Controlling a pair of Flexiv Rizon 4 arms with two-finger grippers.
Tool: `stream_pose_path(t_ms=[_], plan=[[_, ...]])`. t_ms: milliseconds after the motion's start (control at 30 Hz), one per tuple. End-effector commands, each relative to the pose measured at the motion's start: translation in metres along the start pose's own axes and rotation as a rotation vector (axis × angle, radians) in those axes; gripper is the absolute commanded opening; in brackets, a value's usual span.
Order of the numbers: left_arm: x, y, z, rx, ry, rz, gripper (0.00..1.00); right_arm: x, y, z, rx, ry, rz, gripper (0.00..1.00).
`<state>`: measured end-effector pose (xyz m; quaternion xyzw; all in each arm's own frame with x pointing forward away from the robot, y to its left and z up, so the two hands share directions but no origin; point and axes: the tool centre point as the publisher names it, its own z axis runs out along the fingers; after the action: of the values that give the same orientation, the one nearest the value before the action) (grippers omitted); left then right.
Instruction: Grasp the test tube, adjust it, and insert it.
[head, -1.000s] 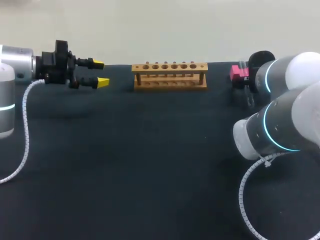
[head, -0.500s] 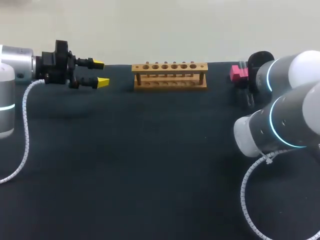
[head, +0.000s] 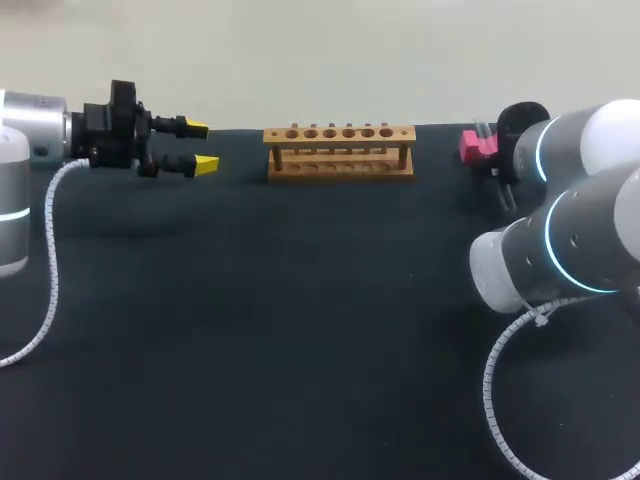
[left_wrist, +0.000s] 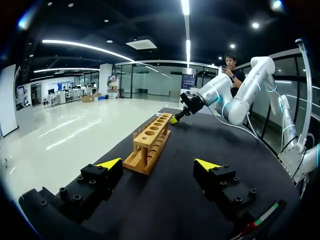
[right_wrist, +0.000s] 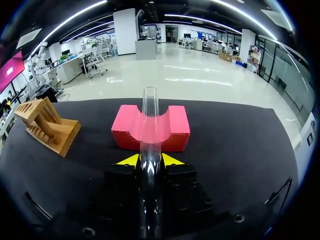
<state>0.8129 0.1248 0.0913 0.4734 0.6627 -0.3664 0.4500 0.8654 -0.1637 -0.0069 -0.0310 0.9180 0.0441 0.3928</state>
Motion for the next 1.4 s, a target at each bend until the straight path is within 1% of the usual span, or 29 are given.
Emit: stream_pose_path(t_ms=[33,133,300,467,533,633,867,1033,1233,1400], plan=[[0.001,-0.002,-0.001,-0.004,-0.005,0.003,1.00,0.000,0.003,-0.004,0.008,0.000,0.010,0.00],[0.001,-0.002,-0.001,-0.004,-0.005,0.003,1.00,-0.001,0.005,-0.007,0.013,-0.003,0.023,0.00],[0.001,-0.002,-0.001,-0.004,-0.005,0.003,1.00,-0.002,0.012,-0.020,0.019,-0.001,0.034,0.00],[0.001,-0.002,-0.001,-0.004,-0.005,0.003,1.00,-0.002,0.022,-0.038,0.021,0.008,0.059,0.00],[0.001,-0.002,-0.001,-0.004,-0.005,0.003,1.00,-0.001,0.027,-0.046,0.035,0.022,0.049,0.00],[0.001,-0.002,-0.001,-0.004,-0.005,0.003,1.00,-0.002,0.034,-0.058,0.034,0.032,0.049,0.00],[0.001,-0.002,-0.001,-0.004,-0.005,0.003,1.00,-0.013,0.051,-0.086,0.037,0.028,0.055,0.00],[0.001,-0.002,-0.001,-0.004,-0.005,0.003,1.00,-0.025,0.070,-0.106,0.033,0.014,0.058,0.00],[0.001,-0.002,-0.001,-0.004,-0.005,0.003,1.00,-0.038,0.096,-0.128,-0.018,0.013,0.055,0.00],[0.001,-0.002,-0.001,-0.004,-0.005,0.003,1.00,-0.038,0.096,-0.128,-0.018,0.013,0.055,0.00]])
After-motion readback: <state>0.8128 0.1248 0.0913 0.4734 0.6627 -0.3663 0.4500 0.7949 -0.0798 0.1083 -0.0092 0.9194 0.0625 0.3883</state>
